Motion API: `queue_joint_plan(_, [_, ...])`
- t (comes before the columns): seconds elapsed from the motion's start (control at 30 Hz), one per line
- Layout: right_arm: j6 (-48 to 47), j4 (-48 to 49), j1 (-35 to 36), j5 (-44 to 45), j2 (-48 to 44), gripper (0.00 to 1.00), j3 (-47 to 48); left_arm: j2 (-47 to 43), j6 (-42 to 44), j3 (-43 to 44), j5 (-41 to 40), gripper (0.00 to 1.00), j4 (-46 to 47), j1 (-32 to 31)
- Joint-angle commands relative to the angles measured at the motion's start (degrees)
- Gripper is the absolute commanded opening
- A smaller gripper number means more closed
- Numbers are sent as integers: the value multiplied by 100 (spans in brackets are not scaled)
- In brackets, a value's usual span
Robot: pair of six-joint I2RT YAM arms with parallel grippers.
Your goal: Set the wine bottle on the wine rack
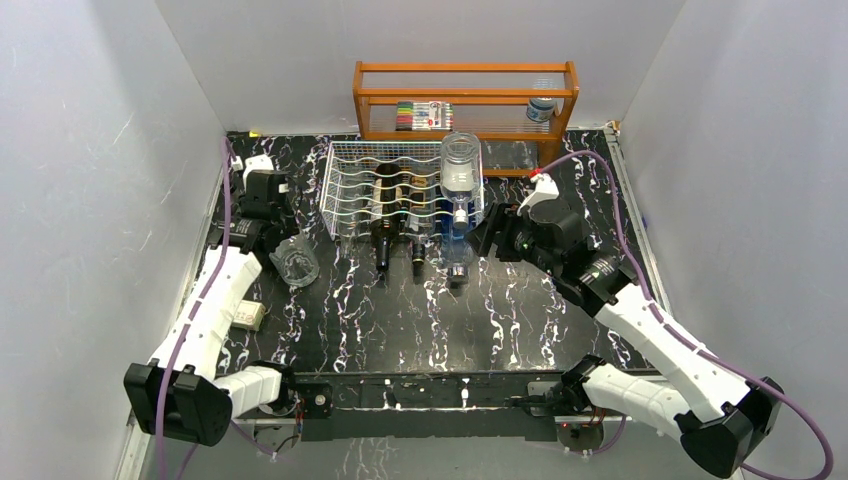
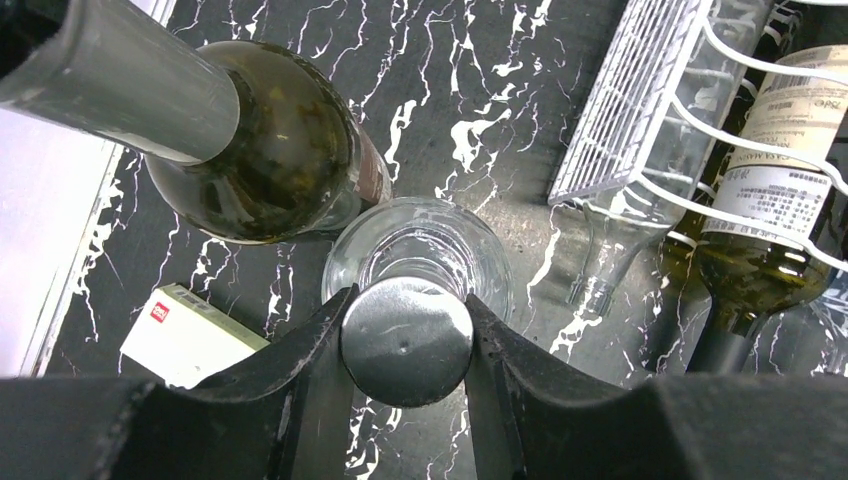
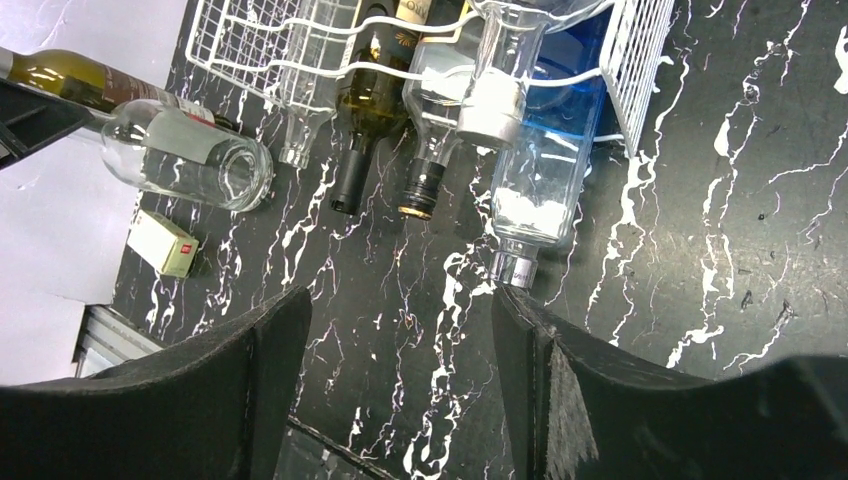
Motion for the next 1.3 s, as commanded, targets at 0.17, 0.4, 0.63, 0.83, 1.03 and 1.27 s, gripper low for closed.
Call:
queue_joint_plan(0.17, [1, -81, -14, -170, -280, 76, -37, -441, 266, 404, 986, 17, -775, 29])
queue_joint_plan(0.4, [-80, -262, -12, -248, -168, 77, 58, -580, 424, 762, 1979, 17, -1452, 28])
queue_joint_plan(0.63, [-134, -179, -12, -548, -61, 77, 139, -701, 586, 949, 2864, 17, -1591, 28])
queue_joint_plan(0.83, [-335, -122, -12, -673, -62, 77, 117, -823, 735, 757, 3593, 18, -1416, 20])
queue_joint_plan(1.03, [-396, -155, -10, -735, -83, 77, 138, -1054, 776, 631, 4077, 20, -1210, -271])
queue_joint_plan(1.27, [-353, -153, -12, -739, -74, 78, 143, -1048, 665, 487, 3180, 20, -1029, -1324])
